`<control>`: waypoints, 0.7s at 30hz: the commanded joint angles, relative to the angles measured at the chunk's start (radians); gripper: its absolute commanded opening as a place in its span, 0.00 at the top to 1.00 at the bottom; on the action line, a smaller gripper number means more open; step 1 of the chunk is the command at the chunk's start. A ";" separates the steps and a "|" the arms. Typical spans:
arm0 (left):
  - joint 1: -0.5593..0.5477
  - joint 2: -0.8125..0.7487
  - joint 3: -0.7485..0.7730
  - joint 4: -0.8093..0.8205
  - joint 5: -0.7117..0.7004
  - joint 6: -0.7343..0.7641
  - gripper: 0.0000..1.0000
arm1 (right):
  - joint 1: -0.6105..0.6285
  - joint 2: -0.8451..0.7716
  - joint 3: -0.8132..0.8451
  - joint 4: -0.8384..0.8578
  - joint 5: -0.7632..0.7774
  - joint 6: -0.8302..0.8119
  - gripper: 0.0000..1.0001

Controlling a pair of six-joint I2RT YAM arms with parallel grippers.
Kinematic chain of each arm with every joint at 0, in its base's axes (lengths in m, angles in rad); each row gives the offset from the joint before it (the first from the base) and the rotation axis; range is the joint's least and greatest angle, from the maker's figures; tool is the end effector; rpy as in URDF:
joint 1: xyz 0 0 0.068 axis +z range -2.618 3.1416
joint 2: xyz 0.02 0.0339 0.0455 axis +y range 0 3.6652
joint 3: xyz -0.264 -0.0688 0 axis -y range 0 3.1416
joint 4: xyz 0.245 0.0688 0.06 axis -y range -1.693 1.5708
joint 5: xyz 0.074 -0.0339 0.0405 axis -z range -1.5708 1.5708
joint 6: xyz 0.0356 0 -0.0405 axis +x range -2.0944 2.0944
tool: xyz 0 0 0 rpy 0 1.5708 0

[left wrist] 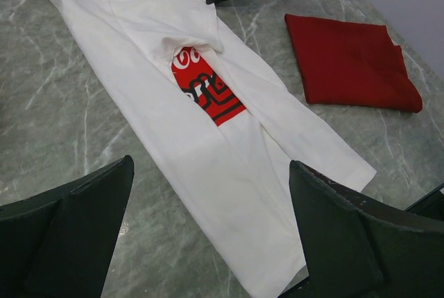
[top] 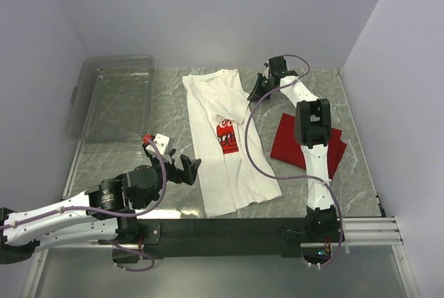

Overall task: Fold and stack the t-shirts
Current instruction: Fold the tshirt

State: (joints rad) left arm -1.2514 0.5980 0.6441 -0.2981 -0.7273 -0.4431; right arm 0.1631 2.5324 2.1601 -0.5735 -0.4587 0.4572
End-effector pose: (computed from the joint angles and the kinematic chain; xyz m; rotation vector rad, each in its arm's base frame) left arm 0.0668 -0.1266 0.3083 0.2098 1.7806 -0.5657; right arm 0.5387 0.1046 0.1454 0.1844 2.5648 0.8229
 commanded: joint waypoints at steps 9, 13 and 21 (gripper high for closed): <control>0.004 -0.014 0.026 0.016 0.012 -0.019 0.01 | 0.027 -0.162 -0.049 0.060 0.083 -0.075 0.94; 0.004 -0.017 0.025 0.010 0.012 -0.023 0.01 | 0.059 -0.172 -0.033 0.049 0.110 -0.113 0.94; 0.004 -0.041 0.020 -0.004 0.012 -0.039 0.01 | 0.191 -0.204 -0.055 0.034 0.238 -0.232 0.91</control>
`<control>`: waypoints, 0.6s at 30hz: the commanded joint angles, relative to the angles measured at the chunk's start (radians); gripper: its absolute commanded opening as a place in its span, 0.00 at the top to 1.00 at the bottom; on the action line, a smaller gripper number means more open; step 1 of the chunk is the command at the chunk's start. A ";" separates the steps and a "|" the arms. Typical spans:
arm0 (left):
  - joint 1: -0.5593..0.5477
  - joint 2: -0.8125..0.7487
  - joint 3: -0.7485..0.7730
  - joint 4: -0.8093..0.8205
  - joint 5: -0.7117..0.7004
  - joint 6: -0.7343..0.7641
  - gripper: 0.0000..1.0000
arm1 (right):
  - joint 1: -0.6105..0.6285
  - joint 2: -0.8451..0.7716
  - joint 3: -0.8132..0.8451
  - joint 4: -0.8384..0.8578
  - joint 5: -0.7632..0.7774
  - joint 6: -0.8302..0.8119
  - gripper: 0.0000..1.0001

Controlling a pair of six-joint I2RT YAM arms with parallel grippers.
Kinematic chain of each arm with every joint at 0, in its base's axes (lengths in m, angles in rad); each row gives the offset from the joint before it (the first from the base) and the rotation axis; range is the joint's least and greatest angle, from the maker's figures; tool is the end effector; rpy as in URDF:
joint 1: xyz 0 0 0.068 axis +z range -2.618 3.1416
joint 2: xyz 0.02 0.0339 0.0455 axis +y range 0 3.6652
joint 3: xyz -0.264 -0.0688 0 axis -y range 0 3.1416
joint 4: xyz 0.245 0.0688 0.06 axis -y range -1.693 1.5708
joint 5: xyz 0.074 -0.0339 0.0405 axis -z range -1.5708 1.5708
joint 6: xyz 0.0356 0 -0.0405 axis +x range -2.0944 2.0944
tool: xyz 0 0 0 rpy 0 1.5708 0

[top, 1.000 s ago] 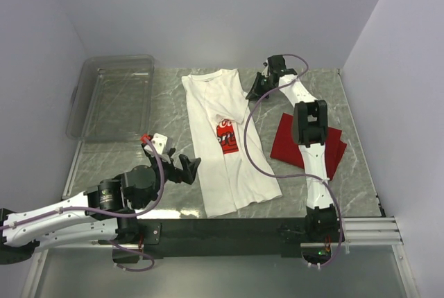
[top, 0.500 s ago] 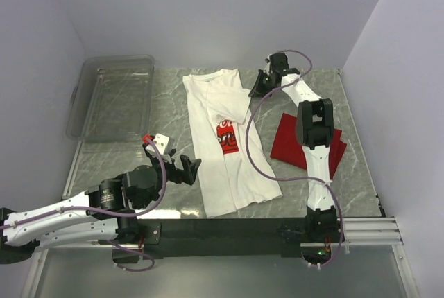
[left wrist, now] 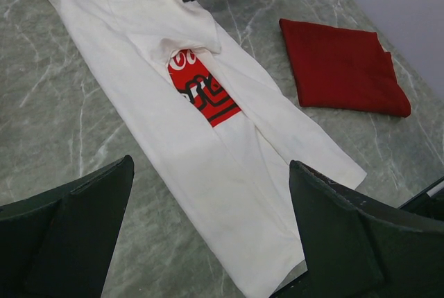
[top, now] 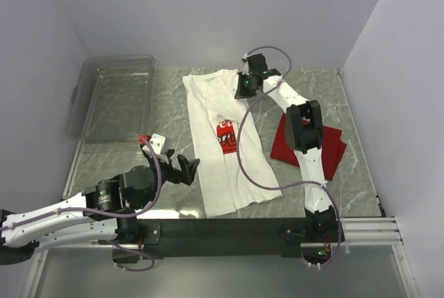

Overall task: Fold and stack the t-shirts
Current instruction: Fold the tshirt

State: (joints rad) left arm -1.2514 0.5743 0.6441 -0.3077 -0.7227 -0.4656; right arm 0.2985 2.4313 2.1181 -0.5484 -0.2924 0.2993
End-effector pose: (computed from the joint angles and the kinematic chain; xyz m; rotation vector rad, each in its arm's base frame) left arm 0.0652 -0.1221 0.3101 0.1854 1.7772 -0.5965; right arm 0.5151 0.1692 0.1852 -0.1341 2.4776 0.6188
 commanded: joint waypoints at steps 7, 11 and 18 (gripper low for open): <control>0.004 -0.021 0.017 0.001 0.012 -0.021 0.01 | 0.203 -0.129 -0.006 -0.047 0.162 -0.213 0.66; 0.004 -0.016 0.017 0.010 0.029 -0.015 0.00 | 0.220 -0.152 0.016 -0.087 0.133 -0.258 0.59; 0.004 0.018 -0.012 0.099 0.160 0.142 0.01 | 0.154 -0.424 -0.111 -0.160 -0.049 -0.573 0.45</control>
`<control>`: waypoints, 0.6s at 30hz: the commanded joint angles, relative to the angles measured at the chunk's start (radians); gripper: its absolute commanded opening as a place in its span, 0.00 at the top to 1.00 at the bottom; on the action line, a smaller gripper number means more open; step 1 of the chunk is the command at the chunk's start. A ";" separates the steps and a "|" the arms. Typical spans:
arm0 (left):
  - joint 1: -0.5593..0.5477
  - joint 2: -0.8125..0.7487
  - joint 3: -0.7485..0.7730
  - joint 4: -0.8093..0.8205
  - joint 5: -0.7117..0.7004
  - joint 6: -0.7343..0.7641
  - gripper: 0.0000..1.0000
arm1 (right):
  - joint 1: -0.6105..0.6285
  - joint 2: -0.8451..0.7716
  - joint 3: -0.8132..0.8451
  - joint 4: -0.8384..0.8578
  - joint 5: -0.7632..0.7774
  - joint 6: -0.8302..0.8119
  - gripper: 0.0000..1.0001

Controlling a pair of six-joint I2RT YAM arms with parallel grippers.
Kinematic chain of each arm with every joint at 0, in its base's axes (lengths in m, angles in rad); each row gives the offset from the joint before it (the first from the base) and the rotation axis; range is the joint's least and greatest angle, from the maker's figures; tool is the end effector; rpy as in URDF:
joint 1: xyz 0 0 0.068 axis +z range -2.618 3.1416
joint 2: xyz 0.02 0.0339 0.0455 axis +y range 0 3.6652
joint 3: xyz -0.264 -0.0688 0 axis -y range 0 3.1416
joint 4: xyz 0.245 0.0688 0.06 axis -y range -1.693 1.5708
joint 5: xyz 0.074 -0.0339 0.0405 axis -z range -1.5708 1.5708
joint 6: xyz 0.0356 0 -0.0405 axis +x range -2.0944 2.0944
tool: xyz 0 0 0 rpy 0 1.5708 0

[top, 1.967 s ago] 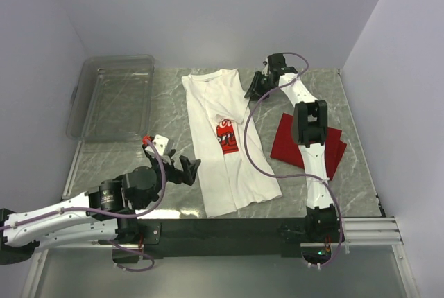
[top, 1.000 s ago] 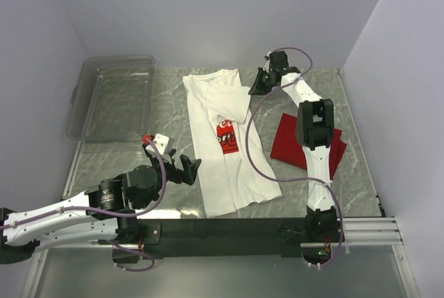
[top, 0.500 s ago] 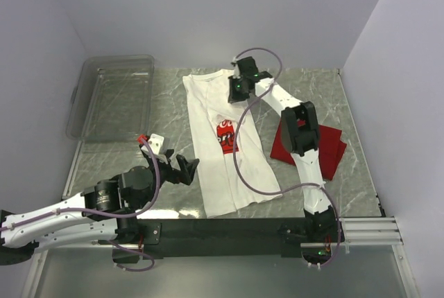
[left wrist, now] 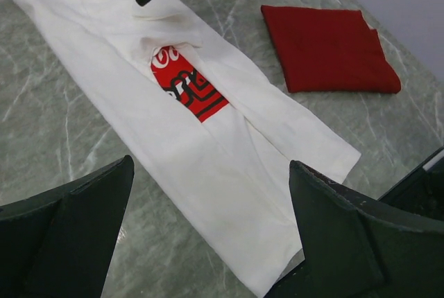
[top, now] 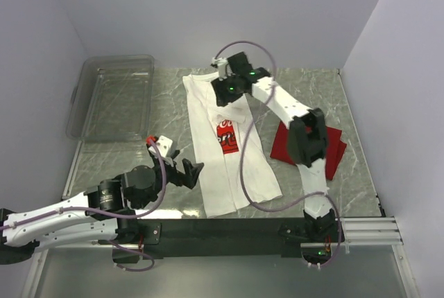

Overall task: Fold and stack the t-shirts
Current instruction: Fold the tshirt

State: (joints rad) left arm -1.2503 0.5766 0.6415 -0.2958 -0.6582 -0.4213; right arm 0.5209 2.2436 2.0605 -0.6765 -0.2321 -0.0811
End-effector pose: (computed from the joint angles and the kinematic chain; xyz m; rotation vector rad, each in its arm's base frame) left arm 0.0644 -0.1248 0.3098 0.2687 1.7745 -0.6213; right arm 0.4359 0.2595 0.2520 -0.8293 2.3129 0.4781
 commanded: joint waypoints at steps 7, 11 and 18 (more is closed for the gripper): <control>0.000 0.084 -0.086 0.185 0.486 0.496 0.01 | -0.277 -0.775 -0.688 0.040 -0.633 -0.794 0.29; -0.017 0.195 -0.092 0.173 0.640 0.584 0.01 | -0.277 -1.048 -0.974 -0.173 -0.613 -1.225 0.18; -0.208 0.480 -0.082 0.198 0.572 0.558 0.10 | -0.279 -1.317 -1.296 -0.463 -0.498 -1.632 0.20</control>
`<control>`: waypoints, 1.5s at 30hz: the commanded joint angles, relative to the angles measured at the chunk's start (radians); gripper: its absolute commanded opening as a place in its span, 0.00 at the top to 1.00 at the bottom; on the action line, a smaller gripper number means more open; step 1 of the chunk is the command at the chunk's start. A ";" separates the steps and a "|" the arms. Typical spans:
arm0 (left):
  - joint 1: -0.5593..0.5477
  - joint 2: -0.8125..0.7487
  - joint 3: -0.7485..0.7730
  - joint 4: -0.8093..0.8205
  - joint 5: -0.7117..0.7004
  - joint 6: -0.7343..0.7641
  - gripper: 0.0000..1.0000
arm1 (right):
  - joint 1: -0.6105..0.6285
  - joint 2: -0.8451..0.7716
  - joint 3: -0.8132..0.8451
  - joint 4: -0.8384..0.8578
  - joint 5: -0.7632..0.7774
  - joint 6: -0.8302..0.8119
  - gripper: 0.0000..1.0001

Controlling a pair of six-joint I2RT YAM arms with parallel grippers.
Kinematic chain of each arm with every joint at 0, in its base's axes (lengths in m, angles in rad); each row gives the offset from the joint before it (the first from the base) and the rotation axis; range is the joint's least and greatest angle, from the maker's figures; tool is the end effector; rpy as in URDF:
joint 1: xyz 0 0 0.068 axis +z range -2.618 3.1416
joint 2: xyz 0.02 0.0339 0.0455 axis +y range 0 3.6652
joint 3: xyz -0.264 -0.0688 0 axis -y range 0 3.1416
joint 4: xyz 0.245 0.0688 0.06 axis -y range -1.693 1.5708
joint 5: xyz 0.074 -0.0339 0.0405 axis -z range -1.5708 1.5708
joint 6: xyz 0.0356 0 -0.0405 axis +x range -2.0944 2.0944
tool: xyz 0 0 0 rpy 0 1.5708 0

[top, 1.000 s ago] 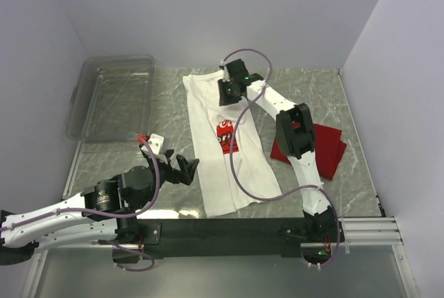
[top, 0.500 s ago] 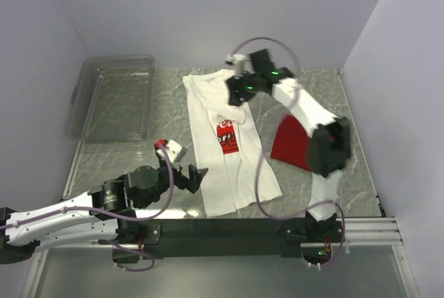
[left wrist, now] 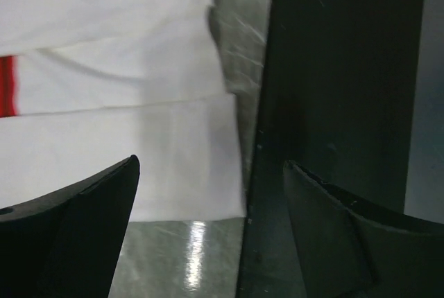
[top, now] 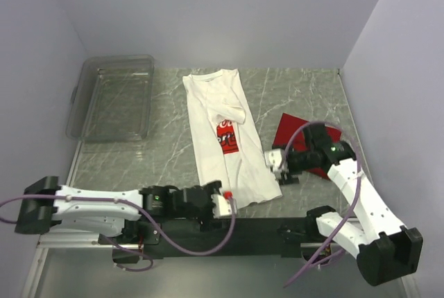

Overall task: Fold and stack the t-shirts
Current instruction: Fold the tshirt

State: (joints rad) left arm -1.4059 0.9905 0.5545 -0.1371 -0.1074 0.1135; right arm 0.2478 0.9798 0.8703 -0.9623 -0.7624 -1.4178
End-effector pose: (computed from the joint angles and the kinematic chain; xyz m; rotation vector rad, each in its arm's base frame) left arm 0.0390 -0.2111 0.2259 1.4739 1.6456 -0.6297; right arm 0.1595 0.0657 0.2780 -1.8482 1.3653 0.4422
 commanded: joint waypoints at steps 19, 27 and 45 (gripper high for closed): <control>-0.128 0.389 0.048 0.042 -0.221 0.063 0.39 | 0.088 -0.033 -0.304 0.017 0.158 -0.265 0.29; -0.105 0.342 0.010 0.054 -0.238 0.071 0.45 | 0.166 0.028 -0.315 0.089 0.184 -0.190 0.30; -0.102 0.428 0.012 0.042 -0.226 0.107 0.53 | 0.311 0.108 -0.358 0.186 0.314 -0.004 0.43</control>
State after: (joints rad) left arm -1.5093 1.3853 0.5697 -0.0780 -0.3401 0.2050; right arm 0.5434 1.0622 0.5144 -0.8165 -0.4717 -1.4818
